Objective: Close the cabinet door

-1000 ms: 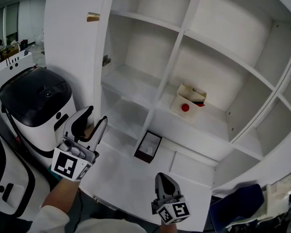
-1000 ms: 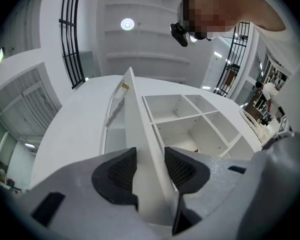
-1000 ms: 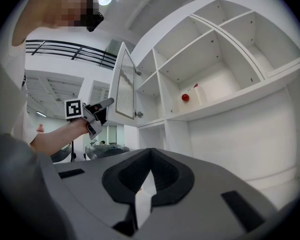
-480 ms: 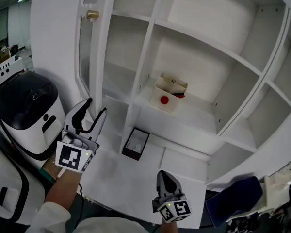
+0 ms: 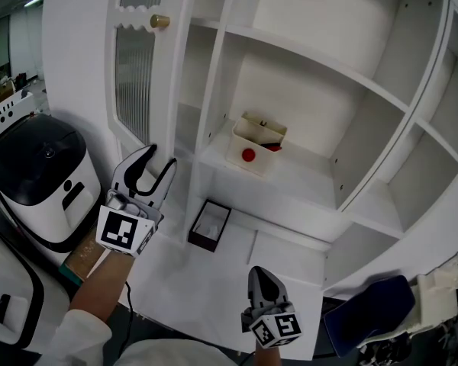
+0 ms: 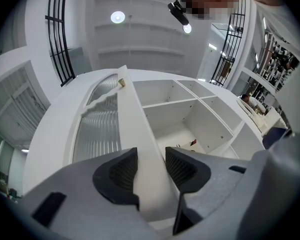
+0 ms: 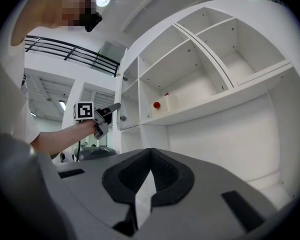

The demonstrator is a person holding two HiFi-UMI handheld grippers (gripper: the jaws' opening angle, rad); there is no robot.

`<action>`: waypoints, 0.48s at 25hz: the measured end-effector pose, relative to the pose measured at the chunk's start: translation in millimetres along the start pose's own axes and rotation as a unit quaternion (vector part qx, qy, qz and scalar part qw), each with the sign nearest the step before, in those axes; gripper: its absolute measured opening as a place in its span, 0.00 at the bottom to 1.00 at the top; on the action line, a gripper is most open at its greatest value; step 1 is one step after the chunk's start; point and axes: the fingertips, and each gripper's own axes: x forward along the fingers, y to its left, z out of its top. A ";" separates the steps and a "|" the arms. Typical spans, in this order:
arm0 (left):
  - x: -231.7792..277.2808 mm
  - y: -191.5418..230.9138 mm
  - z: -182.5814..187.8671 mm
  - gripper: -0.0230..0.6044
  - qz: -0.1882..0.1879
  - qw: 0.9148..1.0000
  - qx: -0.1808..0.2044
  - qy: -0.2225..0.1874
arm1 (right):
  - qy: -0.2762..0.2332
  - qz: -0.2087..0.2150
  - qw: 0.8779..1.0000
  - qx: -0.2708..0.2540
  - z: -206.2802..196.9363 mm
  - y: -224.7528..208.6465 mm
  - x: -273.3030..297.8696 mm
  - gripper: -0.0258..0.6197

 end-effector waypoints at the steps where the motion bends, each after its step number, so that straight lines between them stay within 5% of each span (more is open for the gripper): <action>1: 4.3 -1.7 -1.7 0.31 -0.004 1.000 0.006 0.004 | 0.000 0.002 1.000 0.000 -0.6 0.0 1.0 0.04; 12: 47.8 -14.0 -22.7 0.31 -0.038 0.996 0.060 0.053 | 0.006 0.012 1.000 0.006 -5.7 1.4 9.3 0.04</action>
